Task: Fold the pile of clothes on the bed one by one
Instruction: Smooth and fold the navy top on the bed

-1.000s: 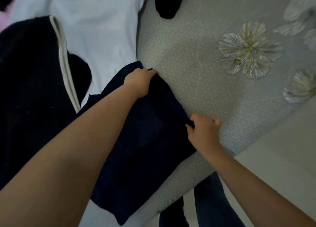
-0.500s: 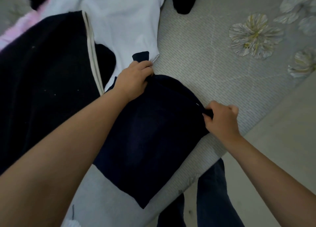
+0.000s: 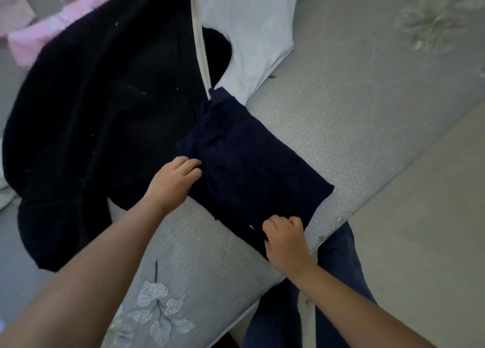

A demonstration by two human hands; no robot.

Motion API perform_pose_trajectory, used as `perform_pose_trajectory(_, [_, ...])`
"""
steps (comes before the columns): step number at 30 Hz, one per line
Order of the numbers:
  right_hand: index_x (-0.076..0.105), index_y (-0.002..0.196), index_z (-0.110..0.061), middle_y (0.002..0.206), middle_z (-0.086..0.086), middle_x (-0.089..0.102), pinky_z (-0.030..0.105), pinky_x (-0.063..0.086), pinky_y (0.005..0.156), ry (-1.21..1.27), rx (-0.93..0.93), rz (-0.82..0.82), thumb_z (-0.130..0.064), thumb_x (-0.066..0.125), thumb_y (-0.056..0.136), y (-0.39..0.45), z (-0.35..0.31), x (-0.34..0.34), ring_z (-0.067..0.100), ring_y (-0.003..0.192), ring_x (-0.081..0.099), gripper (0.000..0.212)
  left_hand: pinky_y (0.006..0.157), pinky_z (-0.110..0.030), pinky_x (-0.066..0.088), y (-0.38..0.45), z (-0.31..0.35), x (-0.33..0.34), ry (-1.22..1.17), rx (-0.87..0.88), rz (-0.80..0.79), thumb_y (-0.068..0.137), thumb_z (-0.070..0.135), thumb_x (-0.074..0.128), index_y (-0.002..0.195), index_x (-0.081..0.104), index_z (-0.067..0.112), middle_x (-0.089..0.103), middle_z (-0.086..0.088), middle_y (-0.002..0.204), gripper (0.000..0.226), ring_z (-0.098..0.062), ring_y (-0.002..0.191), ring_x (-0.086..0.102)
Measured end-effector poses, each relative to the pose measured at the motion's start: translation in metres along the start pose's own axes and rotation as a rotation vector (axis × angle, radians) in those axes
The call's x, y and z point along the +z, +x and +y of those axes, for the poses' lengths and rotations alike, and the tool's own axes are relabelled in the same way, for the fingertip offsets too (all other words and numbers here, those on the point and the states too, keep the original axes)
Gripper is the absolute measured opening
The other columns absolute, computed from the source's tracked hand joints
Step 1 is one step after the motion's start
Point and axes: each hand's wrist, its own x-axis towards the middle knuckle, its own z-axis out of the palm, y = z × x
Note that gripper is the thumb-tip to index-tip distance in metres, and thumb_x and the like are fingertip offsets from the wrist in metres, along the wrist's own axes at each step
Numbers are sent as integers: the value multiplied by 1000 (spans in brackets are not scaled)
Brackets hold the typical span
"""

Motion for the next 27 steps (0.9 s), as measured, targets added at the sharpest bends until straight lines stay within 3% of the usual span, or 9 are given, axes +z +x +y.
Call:
perform_pose_trajectory(4, [58, 47, -21, 51, -6, 53, 16, 41, 51, -134, -20, -240, -12, 86, 22, -15, -21, 34, 10, 44, 50, 39, 103, -33, 30, -40, 3, 34, 34, -298, -331, 89, 7, 46, 126, 47, 15, 23, -6, 151, 37, -24, 137, 21])
perform_pose_trajectory(9, [73, 95, -18, 103, 4, 70, 40, 55, 75, -278, 164, -277, -42, 89, 28, -15, -26, 50, 21, 92, 68, 73, 77, -48, 51, -44, 25, 46, -16, -240, -108, 58, -6, 72, 96, 59, 0, 60, -26, 114, 41, -37, 109, 49])
perform_pose_trajectory(13, [62, 116, -25, 126, 0, 57, 46, 47, 91, -437, 182, -356, -62, 81, 42, -8, -26, 61, 22, 114, 58, 85, 86, -55, 44, -31, 33, 60, 11, 20, -203, 34, 28, 92, 116, 62, 8, 58, -21, 122, 90, -41, 112, 55])
perform_pose_trajectory(16, [64, 114, -24, 122, 5, 62, 49, 47, 88, -499, 115, -401, -53, 84, 44, -4, -14, 68, 23, 113, 59, 78, 111, -46, 4, -22, 28, 77, 4, 9, -245, 69, 36, 76, 141, 13, 16, 19, -12, 150, 98, -35, 138, 6])
perform_pose_trajectory(19, [61, 118, -23, 123, 9, 61, 50, 46, 90, -557, 62, -403, -45, 80, 56, 2, -3, 69, 25, 114, 57, 69, 98, -34, -32, -12, 14, 96, 92, 63, -327, 87, 47, 48, 127, -30, 21, -35, 0, 137, 91, -24, 120, -41])
perform_pose_trajectory(21, [45, 132, -21, 134, 12, 51, 51, 38, 98, -589, 16, -430, -43, 69, 72, 5, -2, 70, 28, 124, 48, 67, 100, -34, -29, -8, 10, 97, 92, 109, -340, 87, 45, 50, 129, -26, 20, -32, -2, 136, 90, -25, 128, -32])
perform_pose_trajectory(23, [38, 136, -17, 139, 12, 45, 49, 34, 102, -568, 39, -426, -37, 64, 78, 8, -3, 67, 26, 128, 43, 66, 112, -43, 1, -4, 17, 88, 96, 120, -273, 80, 27, 63, 141, 7, 12, 2, -11, 148, 84, -31, 139, 10])
perform_pose_trajectory(25, [50, 129, -13, 134, 9, 51, 42, 39, 100, -496, 35, -367, -21, 57, 80, 11, -2, 63, 22, 123, 50, 51, 95, -49, 42, -4, 24, 87, 99, 108, -67, 70, 6, 65, 122, 54, 3, 53, -16, 129, 54, -33, 116, 53])
perform_pose_trajectory(27, [69, 106, -10, 112, 8, 67, 32, 53, 86, -394, 26, -302, -12, 52, 68, 16, 3, 53, 17, 101, 65, 41, 78, -52, 50, -2, 32, 82, 75, 52, -30, 66, -4, 57, 107, 65, -2, 65, -18, 111, 42, -34, 100, 63])
